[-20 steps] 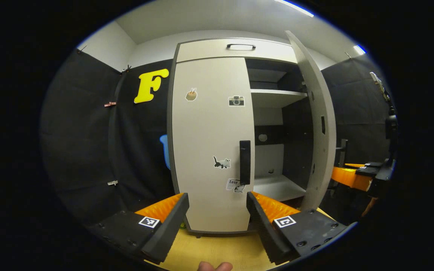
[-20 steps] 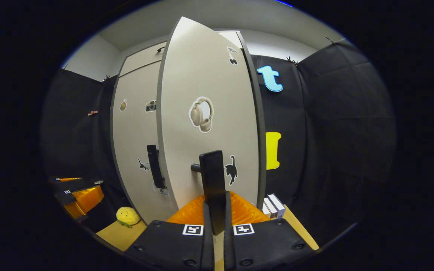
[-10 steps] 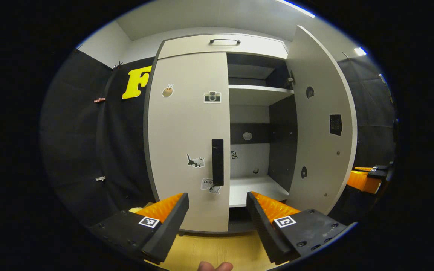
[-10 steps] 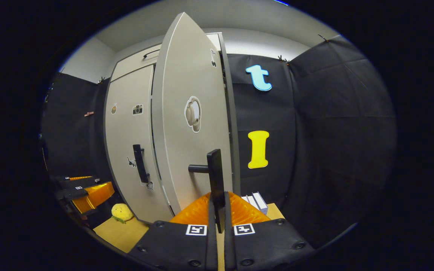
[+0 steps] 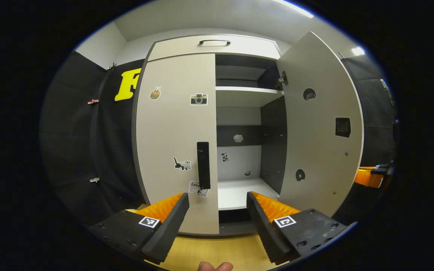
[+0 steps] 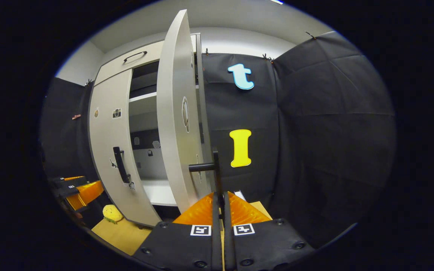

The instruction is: Open the right door of the double-door shoe cabinet with the right hand, and open the left door with the left hand.

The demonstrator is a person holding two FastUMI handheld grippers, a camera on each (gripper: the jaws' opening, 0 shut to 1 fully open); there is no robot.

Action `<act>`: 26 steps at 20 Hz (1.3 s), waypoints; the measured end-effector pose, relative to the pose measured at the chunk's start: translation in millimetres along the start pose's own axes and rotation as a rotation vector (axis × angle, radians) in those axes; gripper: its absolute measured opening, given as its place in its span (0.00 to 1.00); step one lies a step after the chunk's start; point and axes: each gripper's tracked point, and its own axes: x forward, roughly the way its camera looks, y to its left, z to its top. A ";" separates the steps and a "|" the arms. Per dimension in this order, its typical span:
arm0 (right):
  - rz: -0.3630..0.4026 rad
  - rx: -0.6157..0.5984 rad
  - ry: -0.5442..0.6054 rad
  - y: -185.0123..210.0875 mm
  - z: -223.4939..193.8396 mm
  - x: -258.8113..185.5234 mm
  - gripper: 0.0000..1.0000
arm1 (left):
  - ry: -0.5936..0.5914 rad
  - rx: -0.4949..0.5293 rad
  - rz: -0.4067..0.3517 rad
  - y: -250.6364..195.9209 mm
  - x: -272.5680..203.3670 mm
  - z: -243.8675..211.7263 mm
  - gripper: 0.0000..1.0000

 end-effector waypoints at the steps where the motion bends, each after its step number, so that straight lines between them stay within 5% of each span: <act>1: 0.011 0.017 0.005 3.0 -0.9 -1.9 0.07 | -0.003 -0.001 -0.003 -1.2 -0.1 0.9 0.94; 10: 0.045 0.010 0.032 -2.8 -3.7 -10.4 0.07 | 0.004 0.031 -0.010 -3.0 8.3 2.7 0.94; 13: 0.015 -0.011 0.012 -16.7 1.4 -14.7 0.14 | -0.005 0.020 -0.006 1.6 18.5 7.0 0.95; 17: -0.078 -0.034 -0.010 -48.3 7.3 -19.3 0.43 | -0.031 0.008 0.016 11.3 43.5 19.8 0.94; 20: -0.104 0.000 0.012 -56.4 2.9 -19.0 0.99 | -0.037 0.019 0.031 17.5 70.1 20.4 0.94; 26: -0.174 0.047 -0.048 -76.3 13.5 -18.2 0.97 | -0.058 0.071 0.068 34.6 124.1 20.3 0.94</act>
